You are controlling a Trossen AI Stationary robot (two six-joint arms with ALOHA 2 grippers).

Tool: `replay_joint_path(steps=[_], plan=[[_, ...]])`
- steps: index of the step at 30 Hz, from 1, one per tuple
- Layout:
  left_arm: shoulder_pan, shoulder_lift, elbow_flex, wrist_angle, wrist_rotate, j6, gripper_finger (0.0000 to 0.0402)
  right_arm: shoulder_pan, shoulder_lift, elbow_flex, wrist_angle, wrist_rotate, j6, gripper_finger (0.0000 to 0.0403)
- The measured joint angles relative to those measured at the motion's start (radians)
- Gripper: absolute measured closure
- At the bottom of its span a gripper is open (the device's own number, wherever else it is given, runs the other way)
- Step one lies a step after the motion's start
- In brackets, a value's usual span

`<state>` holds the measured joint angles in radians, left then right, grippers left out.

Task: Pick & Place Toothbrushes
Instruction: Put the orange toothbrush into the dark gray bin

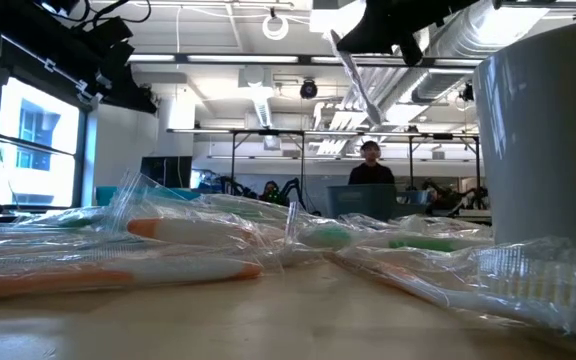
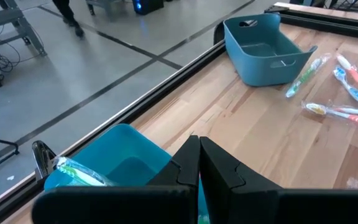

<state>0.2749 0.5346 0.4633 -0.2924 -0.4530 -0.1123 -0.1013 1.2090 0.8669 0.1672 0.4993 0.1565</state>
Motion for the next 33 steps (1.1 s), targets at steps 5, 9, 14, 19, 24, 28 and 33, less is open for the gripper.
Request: replay_joint_path(steps=[5, 9, 14, 19, 24, 28, 33], plan=[[0.0, 0.0, 0.0, 0.001, 0.001, -0.004, 0.0396, -0.04, 0.017, 0.0, 0.045, 0.154, -0.004, 0.0389], [0.0, 0.0, 0.0, 0.001, 0.002, -0.022, 0.0396, -0.073, 0.06, 0.0, 0.078, 0.208, 0.032, 0.0389], [0.0, 0.0, 0.0, 0.002, 0.002, -0.025, 0.0396, -0.114, 0.132, 0.0, 0.115, 0.236, 0.054, 0.0389], [0.0, 0.0, 0.0, 0.002, 0.002, -0.025, 0.0396, -0.174, 0.177, 0.0, 0.117, 0.244, 0.14, 0.0389], [0.0, 0.0, 0.0, 0.002, 0.002, -0.025, 0.0396, -0.228, 0.219, 0.0, 0.116, 0.286, 0.2, 0.0389], [0.0, 0.0, 0.0, 0.002, 0.002, -0.025, 0.0396, -0.266, 0.257, 0.0, 0.122, 0.285, 0.243, 0.0389], [0.0, 0.0, 0.0, 0.002, 0.001, -0.025, 0.0396, -0.296, 0.303, 0.0, 0.123, 0.28, 0.29, 0.0389]])
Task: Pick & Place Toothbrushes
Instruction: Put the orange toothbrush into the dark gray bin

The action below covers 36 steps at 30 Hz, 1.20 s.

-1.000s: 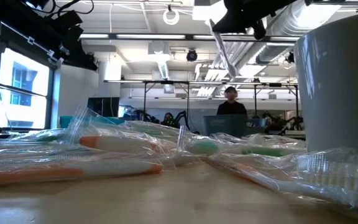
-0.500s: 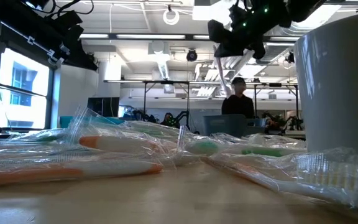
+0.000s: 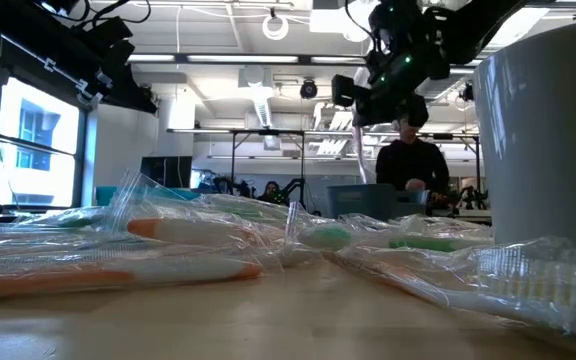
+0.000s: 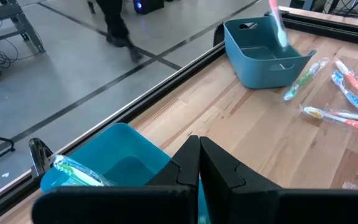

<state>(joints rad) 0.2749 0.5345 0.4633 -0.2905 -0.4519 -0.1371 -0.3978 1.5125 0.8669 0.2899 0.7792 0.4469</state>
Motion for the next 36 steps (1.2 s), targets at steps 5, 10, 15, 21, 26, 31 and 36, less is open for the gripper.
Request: replay_joint_path(steps=[5, 10, 15, 21, 26, 31, 36], plan=[[0.0, 0.0, 0.0, 0.0, 0.0, 0.0, 0.0396, -0.019, 0.044, 0.0, -0.001, 0.008, 0.03, 0.0388], [0.0, 0.0, 0.0, 0.0, 0.0, 0.0, 0.0396, -0.028, 0.07, 0.0, -0.013, -0.014, 0.085, 0.0388], [0.0, 0.0, 0.0, 0.0, 0.0, 0.0, 0.0396, -0.031, 0.07, 0.0, -0.067, -0.018, 0.109, 0.0388], [0.0, 0.0, 0.0, 0.0, -0.001, 0.0, 0.0396, -0.039, 0.07, 0.0, -0.137, -0.027, 0.155, 0.0388], [0.0, 0.0, 0.0, -0.001, 0.0, 0.0, 0.0396, -0.044, 0.07, 0.0, -0.204, -0.035, 0.211, 0.0388], [0.0, 0.0, 0.0, -0.005, 0.0, 0.0, 0.0396, -0.043, 0.07, 0.0, -0.211, -0.05, 0.215, 0.0364], [0.0, 0.0, 0.0, -0.005, 0.0, 0.0, 0.0396, -0.043, 0.07, 0.0, -0.211, -0.047, 0.214, 0.0312]])
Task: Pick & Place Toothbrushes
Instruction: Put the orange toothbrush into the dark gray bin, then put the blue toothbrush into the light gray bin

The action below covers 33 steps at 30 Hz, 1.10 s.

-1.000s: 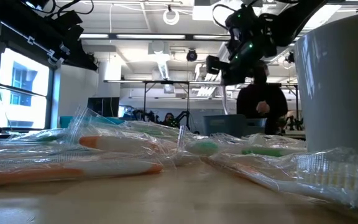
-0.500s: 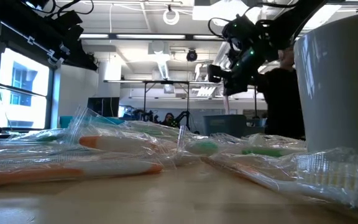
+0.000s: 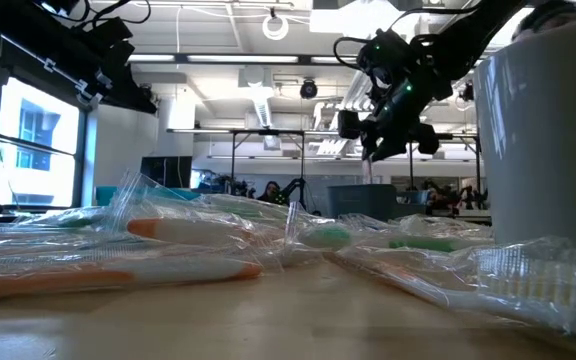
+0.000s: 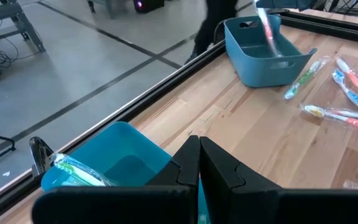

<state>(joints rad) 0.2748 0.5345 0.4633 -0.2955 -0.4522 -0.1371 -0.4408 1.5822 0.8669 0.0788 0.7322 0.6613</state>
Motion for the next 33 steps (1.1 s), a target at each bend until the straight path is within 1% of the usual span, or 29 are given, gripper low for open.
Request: replay_joint_path(steps=[6, 11, 16, 21, 27, 33], plan=[[0.0, 0.0, 0.0, 0.0, 0.0, 0.0, 0.0396, 0.0, 0.0, 0.0, 0.0, 0.002, -0.009, 0.0255], [0.0, 0.0, 0.0, 0.0, 0.0, 0.0, 0.0396, 0.002, -0.001, 0.0, 0.001, 0.001, -0.062, 0.0235], [0.0, 0.0, 0.0, 0.0, 0.0, 0.0, 0.0396, 0.01, -0.02, 0.0, 0.007, -0.01, -0.089, 0.024], [0.0, 0.0, 0.0, 0.0, 0.0, 0.0, 0.0396, 0.035, -0.072, 0.0, 0.007, -0.028, -0.135, 0.0253], [0.0, 0.0, 0.0, 0.0, 0.0, 0.0, 0.0396, 0.088, -0.146, 0.0, 0.018, -0.033, -0.218, 0.0266], [0.0, 0.0, 0.0, 0.0, 0.0, 0.0, 0.0396, 0.149, -0.18, 0.0, 0.015, -0.044, -0.285, 0.0269]])
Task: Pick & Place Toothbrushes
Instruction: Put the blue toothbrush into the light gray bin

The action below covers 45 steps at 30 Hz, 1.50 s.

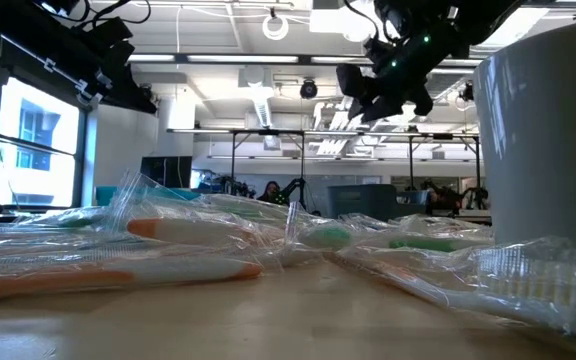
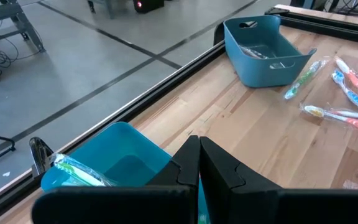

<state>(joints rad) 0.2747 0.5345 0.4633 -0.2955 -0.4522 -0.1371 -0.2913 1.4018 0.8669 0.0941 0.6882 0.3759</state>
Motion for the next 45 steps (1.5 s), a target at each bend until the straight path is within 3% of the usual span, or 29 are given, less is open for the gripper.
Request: replay_joint_path(steps=[10, 22, 45], plan=[[0.0, 0.0, 0.0, -0.007, 0.0, 0.0, 0.0396, 0.1, -0.001, 0.0, -0.001, -0.171, -0.12, 0.0269], [0.0, 0.0, 0.0, -0.029, 0.0, 0.0, 0.0396, 0.189, -0.001, 0.0, -0.001, -0.175, -0.199, 0.0269], [0.0, 0.0, 0.0, -0.03, 0.0, 0.0, 0.0396, 0.189, 0.0, 0.0, -0.002, -0.175, -0.198, 0.0269]])
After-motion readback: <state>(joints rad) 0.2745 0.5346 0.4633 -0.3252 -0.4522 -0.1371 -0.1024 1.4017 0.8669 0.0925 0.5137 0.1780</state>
